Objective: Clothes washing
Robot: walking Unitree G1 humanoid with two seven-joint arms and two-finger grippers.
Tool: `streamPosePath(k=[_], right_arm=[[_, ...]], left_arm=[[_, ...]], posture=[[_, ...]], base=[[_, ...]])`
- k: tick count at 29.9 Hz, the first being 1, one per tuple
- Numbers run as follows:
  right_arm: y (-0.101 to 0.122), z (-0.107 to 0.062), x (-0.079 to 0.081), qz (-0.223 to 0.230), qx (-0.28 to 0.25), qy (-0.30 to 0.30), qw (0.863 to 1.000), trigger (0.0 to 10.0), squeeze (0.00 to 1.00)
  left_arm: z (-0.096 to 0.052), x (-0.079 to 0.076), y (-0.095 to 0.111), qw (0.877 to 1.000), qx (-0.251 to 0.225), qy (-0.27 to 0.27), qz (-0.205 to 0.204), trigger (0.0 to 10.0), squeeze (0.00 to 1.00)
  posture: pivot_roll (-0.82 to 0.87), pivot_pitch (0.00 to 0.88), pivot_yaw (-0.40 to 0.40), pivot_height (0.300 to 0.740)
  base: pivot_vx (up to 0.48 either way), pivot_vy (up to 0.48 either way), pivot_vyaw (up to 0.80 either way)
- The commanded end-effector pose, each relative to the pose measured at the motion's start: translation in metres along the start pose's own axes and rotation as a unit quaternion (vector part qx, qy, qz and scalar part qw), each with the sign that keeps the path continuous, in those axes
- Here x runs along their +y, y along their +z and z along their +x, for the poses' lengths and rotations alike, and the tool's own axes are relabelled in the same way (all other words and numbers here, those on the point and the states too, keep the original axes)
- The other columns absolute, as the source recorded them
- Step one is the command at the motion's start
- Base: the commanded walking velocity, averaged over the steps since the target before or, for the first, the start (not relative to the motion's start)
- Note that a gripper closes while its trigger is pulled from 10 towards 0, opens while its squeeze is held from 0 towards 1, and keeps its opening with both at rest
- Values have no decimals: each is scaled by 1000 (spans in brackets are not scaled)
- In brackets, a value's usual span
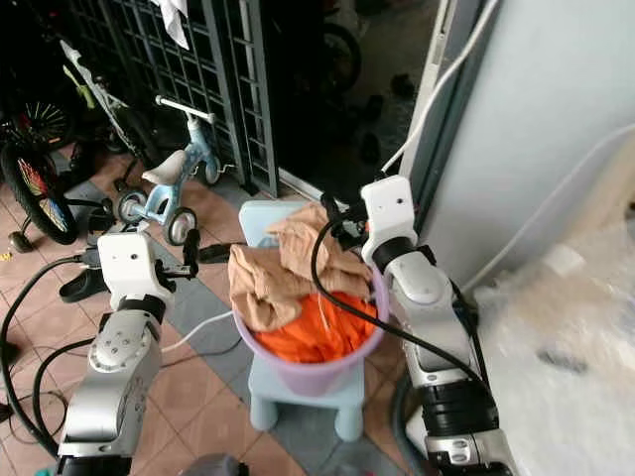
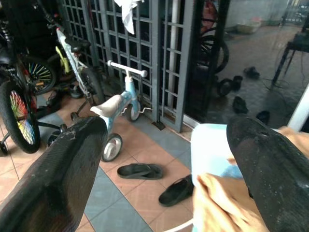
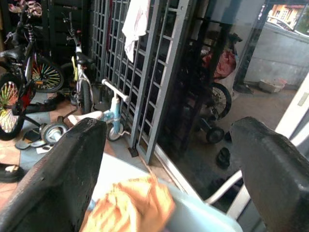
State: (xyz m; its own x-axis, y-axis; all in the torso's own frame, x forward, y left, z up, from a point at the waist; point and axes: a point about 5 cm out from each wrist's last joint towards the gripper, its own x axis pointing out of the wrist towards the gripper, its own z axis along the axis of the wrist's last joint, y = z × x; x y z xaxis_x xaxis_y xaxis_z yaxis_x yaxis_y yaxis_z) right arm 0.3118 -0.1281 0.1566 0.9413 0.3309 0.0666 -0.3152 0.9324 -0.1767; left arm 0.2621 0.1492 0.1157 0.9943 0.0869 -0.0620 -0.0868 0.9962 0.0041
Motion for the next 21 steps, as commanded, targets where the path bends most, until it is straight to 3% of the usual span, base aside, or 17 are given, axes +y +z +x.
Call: streamPosePath(k=[1, 3, 13, 21], right_arm=[[-3, 4, 6, -5, 15, 8, 1000, 10000, 0], [-11, 6, 7, -18, 42, 3, 999, 10000, 0], [-47, -2, 12, 17, 144, 5, 989, 10000, 0], [-71, -7, 26, 48, 198, 26, 979, 10000, 0]], left_arm=[[-2, 4, -1, 1000, 5, 7, 7, 10000, 0], [-4, 4, -3, 1000, 12, 12, 10, 10000, 0], [-24, 21, -11, 998, 43, 37, 27, 10000, 0], [-60, 29, -11, 995, 66, 69, 35, 10000, 0]], posture=[[20, 0, -16, 740], [26, 0, -20, 740], [100, 0, -63, 740], [196, 84, -113, 740]], base=[[0, 0, 0], [0, 0, 0], [0, 0, 0], [0, 0, 0]])
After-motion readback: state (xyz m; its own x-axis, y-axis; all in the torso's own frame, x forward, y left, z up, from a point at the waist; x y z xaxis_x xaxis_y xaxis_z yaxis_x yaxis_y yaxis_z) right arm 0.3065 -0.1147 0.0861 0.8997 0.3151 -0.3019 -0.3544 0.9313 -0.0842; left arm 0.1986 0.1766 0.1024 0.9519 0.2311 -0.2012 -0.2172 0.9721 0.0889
